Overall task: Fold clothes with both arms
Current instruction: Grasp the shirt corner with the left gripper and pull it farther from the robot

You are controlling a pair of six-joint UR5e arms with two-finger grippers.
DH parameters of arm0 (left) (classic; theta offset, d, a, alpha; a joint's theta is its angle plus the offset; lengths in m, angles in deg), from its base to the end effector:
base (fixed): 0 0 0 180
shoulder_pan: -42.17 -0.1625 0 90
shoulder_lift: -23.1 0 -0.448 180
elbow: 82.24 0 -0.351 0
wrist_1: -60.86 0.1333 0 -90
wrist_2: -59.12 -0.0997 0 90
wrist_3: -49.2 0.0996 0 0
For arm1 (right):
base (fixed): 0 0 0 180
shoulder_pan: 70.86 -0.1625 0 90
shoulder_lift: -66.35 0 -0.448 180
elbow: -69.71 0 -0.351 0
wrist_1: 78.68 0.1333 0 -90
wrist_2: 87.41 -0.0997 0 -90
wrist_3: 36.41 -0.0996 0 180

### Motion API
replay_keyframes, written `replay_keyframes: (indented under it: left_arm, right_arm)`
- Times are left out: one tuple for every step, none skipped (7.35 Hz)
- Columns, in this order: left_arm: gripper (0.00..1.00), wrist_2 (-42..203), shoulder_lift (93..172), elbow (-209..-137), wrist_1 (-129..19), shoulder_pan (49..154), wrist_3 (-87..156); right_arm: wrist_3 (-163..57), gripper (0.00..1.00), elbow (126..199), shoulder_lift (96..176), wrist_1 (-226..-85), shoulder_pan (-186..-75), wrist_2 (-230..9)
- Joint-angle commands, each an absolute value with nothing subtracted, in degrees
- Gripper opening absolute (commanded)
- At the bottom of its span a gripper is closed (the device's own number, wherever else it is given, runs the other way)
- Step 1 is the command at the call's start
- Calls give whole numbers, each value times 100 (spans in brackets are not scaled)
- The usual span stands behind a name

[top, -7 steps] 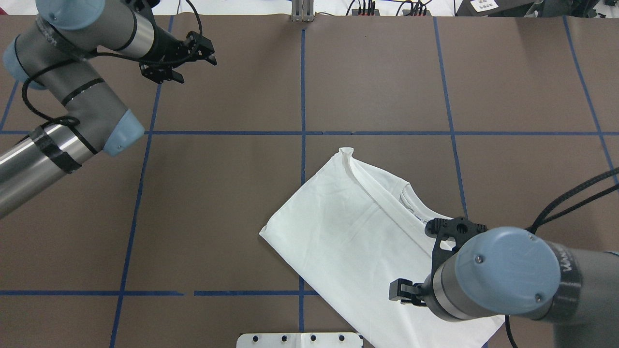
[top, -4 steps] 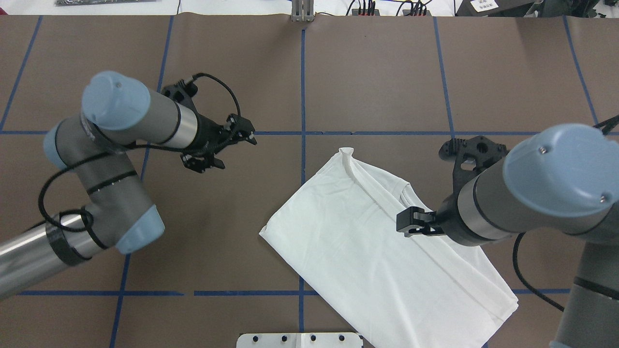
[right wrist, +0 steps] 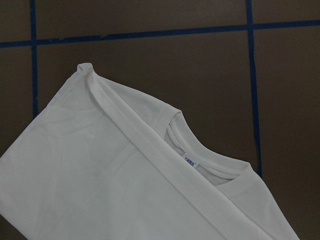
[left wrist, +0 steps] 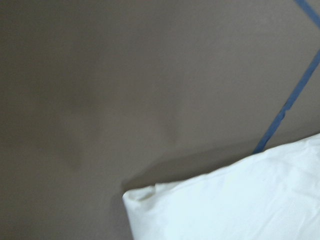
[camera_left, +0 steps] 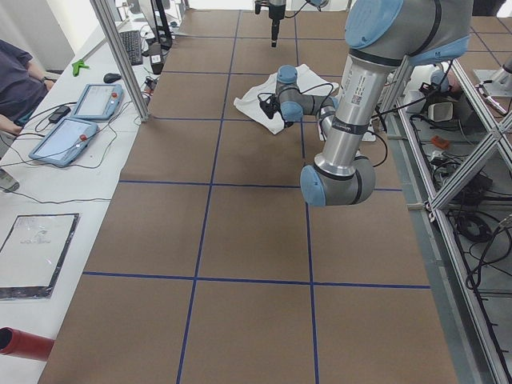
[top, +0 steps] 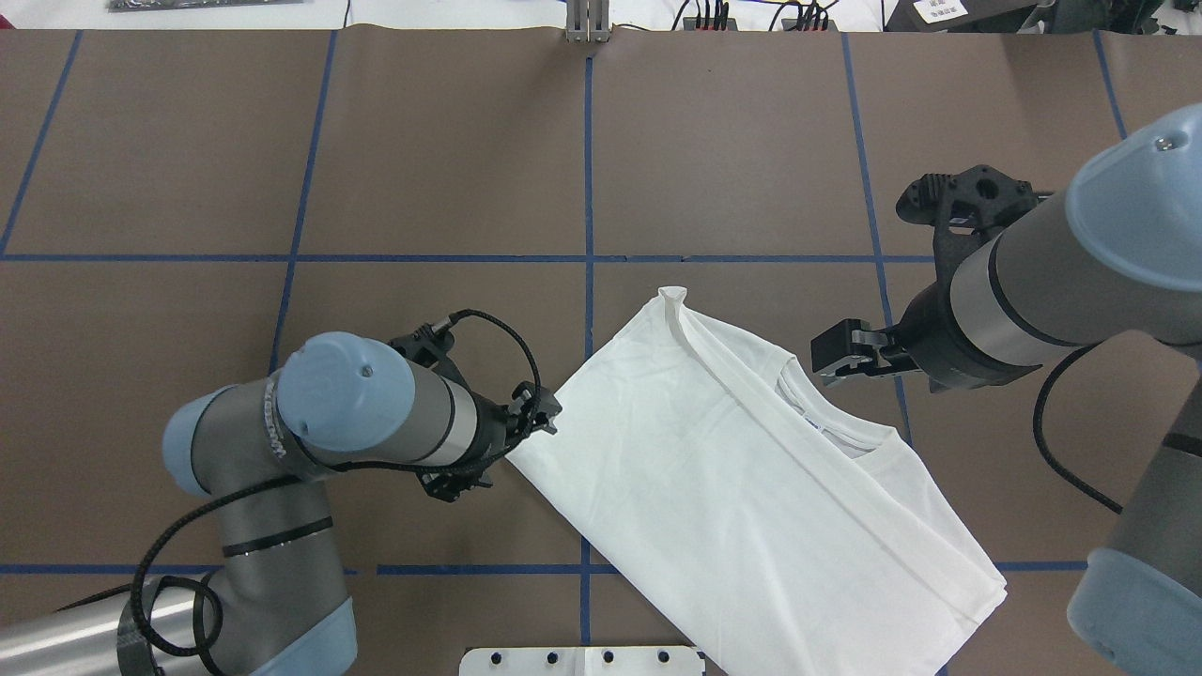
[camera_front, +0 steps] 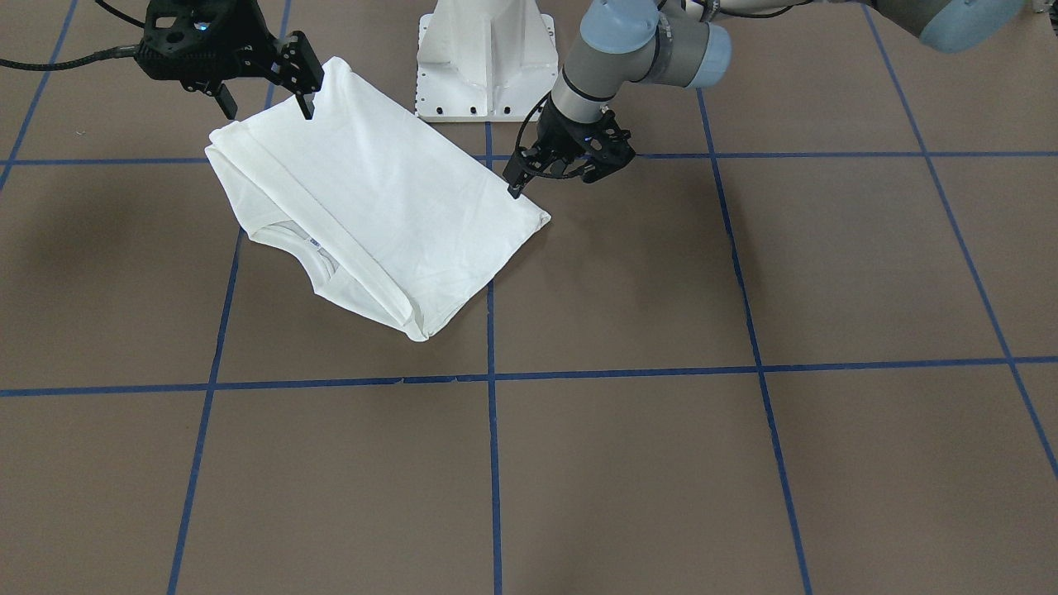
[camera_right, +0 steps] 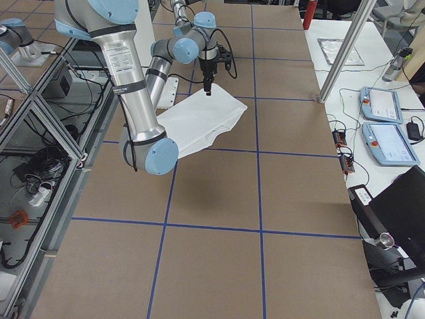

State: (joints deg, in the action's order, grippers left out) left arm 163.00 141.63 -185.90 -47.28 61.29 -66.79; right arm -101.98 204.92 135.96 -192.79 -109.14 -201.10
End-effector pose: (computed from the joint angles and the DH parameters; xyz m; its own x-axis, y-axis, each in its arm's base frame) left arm 0.5381 -0.3023 0.2816 0.3674 -0.5776 -0.7290 0.3138 0.8148 -0.4875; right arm -0.2846 -0.3434 0.2650 0.6836 0.0570 0.7276 -0.0831 0.9965 0.0000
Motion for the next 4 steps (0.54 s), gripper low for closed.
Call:
replay_keyframes:
  left_arm:
    - [92, 15916, 14306, -18219, -4725, 5940, -6656]
    - [90, 15766, 14342, -18156, -4716, 5975, -6585]
    - [89, 15756, 14333, -18156, -4690, 6019, -6489]
    - [84, 15765, 14342, -18156, -4681, 6063, -6488]
  right_arm:
    - [-10232, 100, 20331, 13587, -19013, -10971, -20158]
    - [-10232, 100, 20330, 13596, -19013, -10962, -20149]
    - [-10232, 100, 20330, 13596, -19013, -10971, -20149]
    - [-10232, 100, 20330, 13604, -19013, -10971, -20149]
